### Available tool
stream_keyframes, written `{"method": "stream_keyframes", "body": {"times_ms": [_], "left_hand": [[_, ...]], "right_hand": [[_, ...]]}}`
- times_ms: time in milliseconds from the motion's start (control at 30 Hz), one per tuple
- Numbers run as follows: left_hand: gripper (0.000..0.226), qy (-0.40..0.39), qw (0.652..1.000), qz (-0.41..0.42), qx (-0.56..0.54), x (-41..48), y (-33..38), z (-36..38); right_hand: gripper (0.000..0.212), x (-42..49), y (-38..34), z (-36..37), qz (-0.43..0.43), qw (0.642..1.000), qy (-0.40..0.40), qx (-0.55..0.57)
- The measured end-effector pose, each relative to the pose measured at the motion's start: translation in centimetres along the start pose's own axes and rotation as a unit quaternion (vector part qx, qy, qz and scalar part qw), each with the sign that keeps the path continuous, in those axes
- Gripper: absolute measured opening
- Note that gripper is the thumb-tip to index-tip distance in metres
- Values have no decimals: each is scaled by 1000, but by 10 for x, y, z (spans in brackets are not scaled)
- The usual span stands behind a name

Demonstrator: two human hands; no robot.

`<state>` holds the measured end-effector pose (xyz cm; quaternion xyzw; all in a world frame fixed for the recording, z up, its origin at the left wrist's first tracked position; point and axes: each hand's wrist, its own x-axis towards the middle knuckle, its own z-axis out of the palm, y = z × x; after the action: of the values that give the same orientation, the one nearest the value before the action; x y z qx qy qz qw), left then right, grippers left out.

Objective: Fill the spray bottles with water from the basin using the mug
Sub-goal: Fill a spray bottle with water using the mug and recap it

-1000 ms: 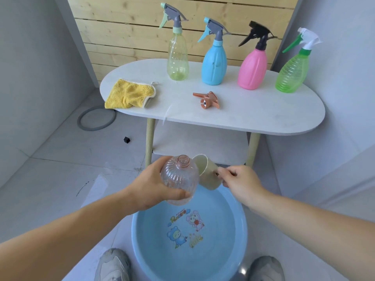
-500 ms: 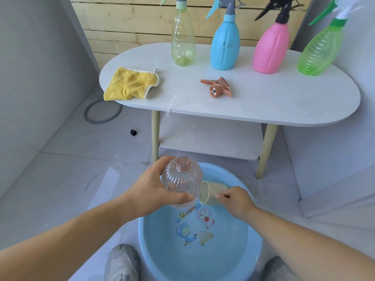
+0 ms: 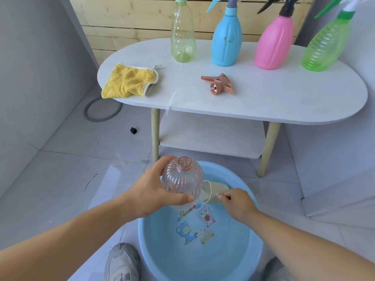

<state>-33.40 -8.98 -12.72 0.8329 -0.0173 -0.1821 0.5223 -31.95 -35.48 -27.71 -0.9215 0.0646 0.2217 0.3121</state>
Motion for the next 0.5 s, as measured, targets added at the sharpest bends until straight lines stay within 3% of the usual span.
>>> {"method": "stream_keyframes", "body": {"times_ms": [500], "left_hand": [[79, 12, 999, 31, -26, -9, 11, -12]], "right_hand": [[45, -50, -47, -95, -47, 997, 15, 52]]}}
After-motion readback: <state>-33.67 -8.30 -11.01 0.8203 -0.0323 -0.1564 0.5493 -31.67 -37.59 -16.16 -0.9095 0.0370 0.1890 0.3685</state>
